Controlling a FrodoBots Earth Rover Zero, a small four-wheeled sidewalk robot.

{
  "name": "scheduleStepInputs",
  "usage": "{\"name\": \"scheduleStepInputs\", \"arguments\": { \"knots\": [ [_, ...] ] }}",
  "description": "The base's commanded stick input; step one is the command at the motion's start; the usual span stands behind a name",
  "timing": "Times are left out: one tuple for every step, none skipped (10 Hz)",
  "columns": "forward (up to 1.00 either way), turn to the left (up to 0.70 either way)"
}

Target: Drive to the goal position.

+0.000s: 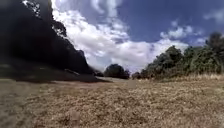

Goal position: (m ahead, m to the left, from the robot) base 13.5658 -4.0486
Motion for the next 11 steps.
{"name": "scheduleStepInputs", "arguments": {
  "knots": [
    [0.7, -0.35],
    [0.7, -0.35],
    [0.7, -0.35],
    [0.7, -0.35],
    [0.7, -0.35],
    [0.7, -0.35],
    [0.7, -0.35],
    [0.7, -0.35],
    [0.7, -0.35],
    [0.7, -0.35],
    [0.7, -0.35]
  ]
}}
